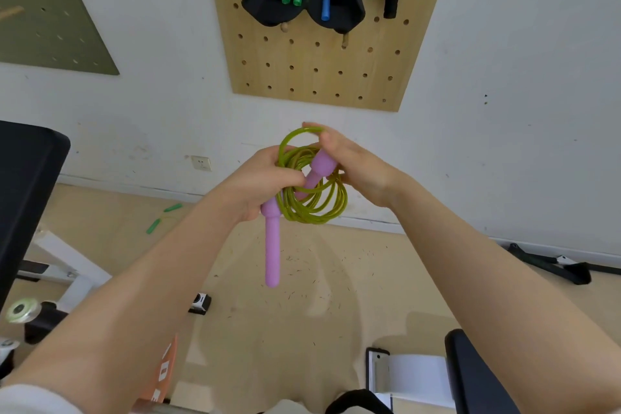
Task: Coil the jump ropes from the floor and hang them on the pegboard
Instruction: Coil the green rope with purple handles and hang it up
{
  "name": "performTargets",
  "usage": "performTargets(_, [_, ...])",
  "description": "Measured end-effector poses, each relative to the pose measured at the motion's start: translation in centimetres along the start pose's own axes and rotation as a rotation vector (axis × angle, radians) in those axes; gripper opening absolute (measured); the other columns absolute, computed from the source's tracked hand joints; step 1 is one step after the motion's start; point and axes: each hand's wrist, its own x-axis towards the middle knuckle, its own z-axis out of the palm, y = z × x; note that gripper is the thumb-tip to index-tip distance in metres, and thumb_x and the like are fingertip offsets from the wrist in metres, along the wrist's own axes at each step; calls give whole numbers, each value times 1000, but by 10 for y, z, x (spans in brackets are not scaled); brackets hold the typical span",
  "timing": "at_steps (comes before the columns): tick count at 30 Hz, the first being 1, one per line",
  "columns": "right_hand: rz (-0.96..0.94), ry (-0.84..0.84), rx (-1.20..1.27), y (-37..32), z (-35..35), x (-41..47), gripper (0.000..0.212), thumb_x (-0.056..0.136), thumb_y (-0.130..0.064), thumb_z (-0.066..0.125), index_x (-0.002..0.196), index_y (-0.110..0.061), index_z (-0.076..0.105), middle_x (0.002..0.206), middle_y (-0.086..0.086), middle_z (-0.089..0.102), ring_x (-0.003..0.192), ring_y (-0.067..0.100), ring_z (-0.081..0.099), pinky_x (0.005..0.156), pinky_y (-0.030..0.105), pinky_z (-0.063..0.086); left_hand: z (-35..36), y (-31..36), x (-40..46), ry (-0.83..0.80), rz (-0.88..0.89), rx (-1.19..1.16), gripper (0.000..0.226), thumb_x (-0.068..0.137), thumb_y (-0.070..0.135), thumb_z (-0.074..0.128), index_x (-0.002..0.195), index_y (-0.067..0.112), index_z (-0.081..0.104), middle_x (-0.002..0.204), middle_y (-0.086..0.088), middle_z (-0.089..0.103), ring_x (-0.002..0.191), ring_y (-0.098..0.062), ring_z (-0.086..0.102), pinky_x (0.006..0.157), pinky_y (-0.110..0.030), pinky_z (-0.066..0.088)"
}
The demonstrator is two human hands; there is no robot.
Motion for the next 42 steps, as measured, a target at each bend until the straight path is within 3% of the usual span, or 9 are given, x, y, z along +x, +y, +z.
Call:
performTargets(4, [-38, -66, 64, 7, 2, -1, 32, 99, -18, 41, 131, -23, 46, 117, -4, 60, 106, 5, 58, 95, 24, 45, 0, 1, 0, -12, 47, -55, 46, 60, 4, 65, 106, 5, 62, 76, -8, 66, 70, -19, 65, 64, -29, 53])
performTargets(8, [-8, -37, -208, 7, -2, 1, 75, 90, -15, 60, 147, -35, 16, 111, -6, 52, 96, 4, 59, 94, 19, 45, 5, -3, -5, -128, 50, -106, 34, 74, -2, 70, 105, 7, 63, 90, -14, 70, 81, -25, 68, 65, -34, 57])
performTargets(13, [28, 248, -529, 8, -6, 10, 33, 75, -29, 76, 100, -13, 62, 78, -7, 58, 74, 9, 54, 71, 25, 46, 14, -10, -1, -65, 106, -172, 19, 83, -4, 61, 99, 6, 63, 88, -13, 72, 81, -28, 69, 75, -46, 56])
performTargets(19, [117, 127, 387, 12, -4, 1, 14, 94, -15, 52, 104, -9, 59, 89, 4, 67, 80, 19, 64, 75, 31, 51, 16, 2, 3, 137, 190, -210, 19, 77, -1, 67, 88, 14, 64, 69, 4, 64, 68, -16, 61, 66, -27, 50])
performTargets(23, [86, 258, 345, 13, 2, 9, 22, 83, -5, 57, 104, -14, 58, 87, 4, 63, 78, 19, 59, 74, 33, 46, 20, 6, 3, 189, 237, -297, 28, 82, -2, 63, 110, 4, 60, 90, -6, 67, 77, -15, 67, 68, -27, 55])
performTargets(29, [160, -1, 562, 10, 16, -4, 35, 79, 13, 37, 99, -6, 58, 89, 12, 64, 80, 23, 67, 74, 37, 57, 25, -1, 4, 296, 169, -445, 24, 86, 11, 63, 108, 0, 58, 75, -4, 64, 59, -13, 63, 51, -23, 51])
performTargets(35, [89, 309, 641, 11, 11, 7, 65, 73, 28, 19, 119, -7, 48, 98, 15, 56, 84, 27, 59, 79, 43, 51, 12, -3, 6, 82, 61, -211, 36, 78, 18, 66, 108, 0, 62, 88, -9, 65, 78, -20, 63, 66, -26, 51])
performTargets(39, [37, 455, 469, 13, 14, 6, 50, 82, 16, 50, 123, -12, 44, 93, 10, 60, 79, 21, 60, 79, 34, 50, 12, 0, 15, 265, 63, -64, 31, 72, 16, 60, 93, -7, 61, 72, -14, 57, 62, -28, 57, 57, -37, 49])
performTargets(42, [236, 533, 504, 12, 23, 12, 14, 87, -13, 59, 100, -7, 58, 84, 8, 62, 79, 22, 61, 81, 37, 50, 24, 1, 20, 394, 134, -72, 27, 80, 23, 56, 95, 1, 62, 78, -10, 63, 69, -23, 61, 63, -34, 50])
